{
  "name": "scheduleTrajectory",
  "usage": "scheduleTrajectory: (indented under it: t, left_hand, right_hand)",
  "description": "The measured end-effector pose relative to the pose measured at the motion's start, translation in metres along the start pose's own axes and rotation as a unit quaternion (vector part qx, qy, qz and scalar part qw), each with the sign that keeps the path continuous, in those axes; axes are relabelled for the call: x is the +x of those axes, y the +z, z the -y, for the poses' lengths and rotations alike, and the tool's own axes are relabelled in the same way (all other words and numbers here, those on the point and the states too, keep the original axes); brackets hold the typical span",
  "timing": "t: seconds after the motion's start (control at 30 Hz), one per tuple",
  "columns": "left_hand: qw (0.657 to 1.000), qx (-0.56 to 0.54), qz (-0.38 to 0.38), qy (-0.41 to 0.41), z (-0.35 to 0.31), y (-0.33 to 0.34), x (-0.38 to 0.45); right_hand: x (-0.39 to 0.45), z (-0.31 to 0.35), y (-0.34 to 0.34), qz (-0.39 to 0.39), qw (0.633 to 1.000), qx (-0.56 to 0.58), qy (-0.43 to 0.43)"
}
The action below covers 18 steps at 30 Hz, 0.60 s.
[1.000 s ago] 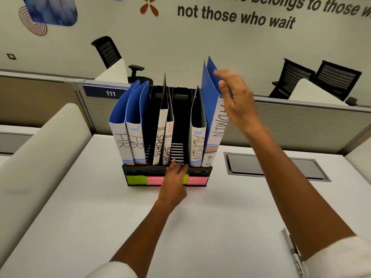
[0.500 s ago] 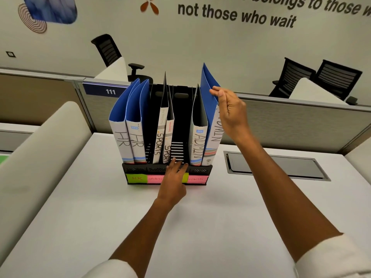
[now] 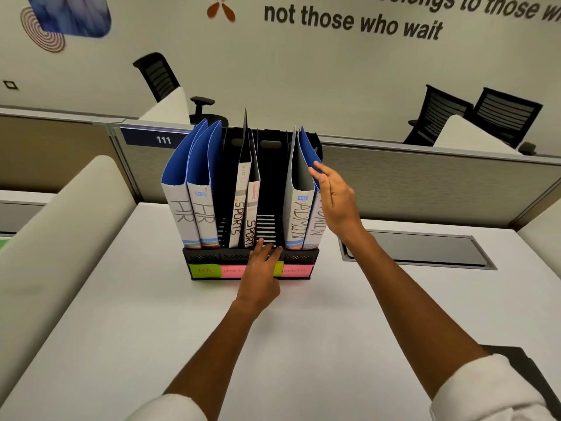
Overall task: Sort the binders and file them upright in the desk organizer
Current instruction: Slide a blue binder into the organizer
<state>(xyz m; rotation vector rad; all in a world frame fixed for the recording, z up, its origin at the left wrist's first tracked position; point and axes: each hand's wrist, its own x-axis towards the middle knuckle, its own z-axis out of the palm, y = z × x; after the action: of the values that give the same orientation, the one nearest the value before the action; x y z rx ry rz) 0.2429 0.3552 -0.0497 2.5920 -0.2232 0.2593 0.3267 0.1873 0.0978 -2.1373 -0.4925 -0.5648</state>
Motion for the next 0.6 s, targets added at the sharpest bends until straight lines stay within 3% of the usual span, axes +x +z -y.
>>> scheduleTrajectory:
  t: [0.37,0.5,0.6]
  left_hand:
    - [0.997,0.047,0.066,-0.011,-0.007,-0.013,-0.002]
    - [0.996,0.061,0.062,-0.024,-0.011,-0.015,-0.024]
    - [0.993,0.094,0.066,-0.016,-0.013,-0.008,-0.051]
  right_hand:
    - [-0.008,-0.004,-0.013,0.066,0.997,-0.019,0.024]
    - [-0.058,-0.015,-0.016,0.007,0.997,-0.042,0.063]
    - [-0.111,-0.029,-0.016,0.056,0.987,-0.110,0.105]
